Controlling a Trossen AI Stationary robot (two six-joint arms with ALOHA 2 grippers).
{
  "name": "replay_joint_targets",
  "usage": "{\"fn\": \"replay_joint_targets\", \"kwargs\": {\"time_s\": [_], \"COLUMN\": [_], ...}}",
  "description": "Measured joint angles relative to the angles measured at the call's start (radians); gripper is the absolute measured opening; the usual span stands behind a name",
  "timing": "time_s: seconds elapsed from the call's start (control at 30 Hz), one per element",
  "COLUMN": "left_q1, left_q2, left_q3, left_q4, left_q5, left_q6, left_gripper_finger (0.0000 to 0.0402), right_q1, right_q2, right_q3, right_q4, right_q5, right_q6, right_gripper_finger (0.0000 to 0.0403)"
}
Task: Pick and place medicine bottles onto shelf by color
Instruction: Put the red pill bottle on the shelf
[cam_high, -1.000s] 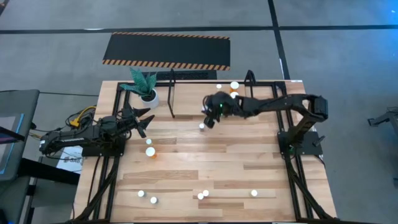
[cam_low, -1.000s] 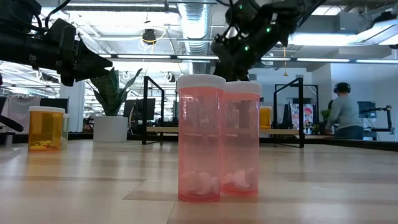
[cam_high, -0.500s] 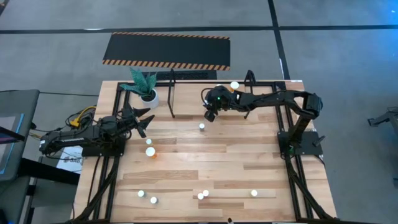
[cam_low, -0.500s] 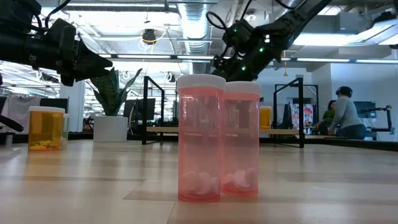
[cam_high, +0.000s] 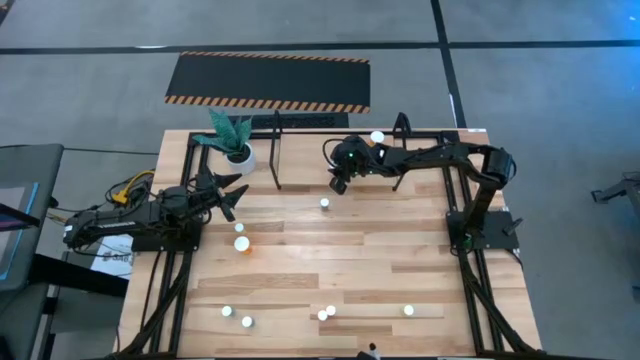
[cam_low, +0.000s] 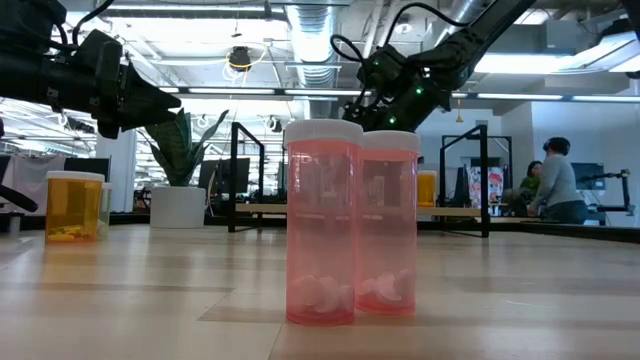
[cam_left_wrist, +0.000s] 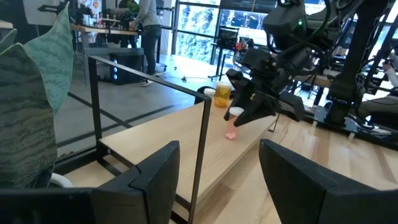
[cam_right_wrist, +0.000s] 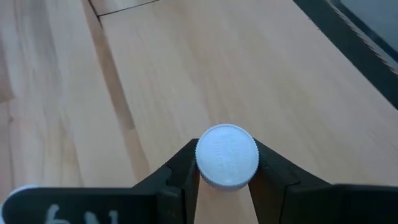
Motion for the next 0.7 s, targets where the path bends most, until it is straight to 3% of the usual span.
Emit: {"fn": "replay_joint_targets", "kwargs": {"time_s": [0.7], "left_q1": [0.000], "left_q2": [0.000], "left_q3": [0.000], "left_q4": [0.000], "left_q5": [0.000], "left_q6": [0.000], "left_gripper_finger": [0.0208], "right_q1": [-0.004], "right_q2": [-0.001], "right_q3": [0.002], "right_q4": [-0.020], "right_q5": [0.006], "right_q6": [-0.003], "right_gripper_finger": [0.0131]}}
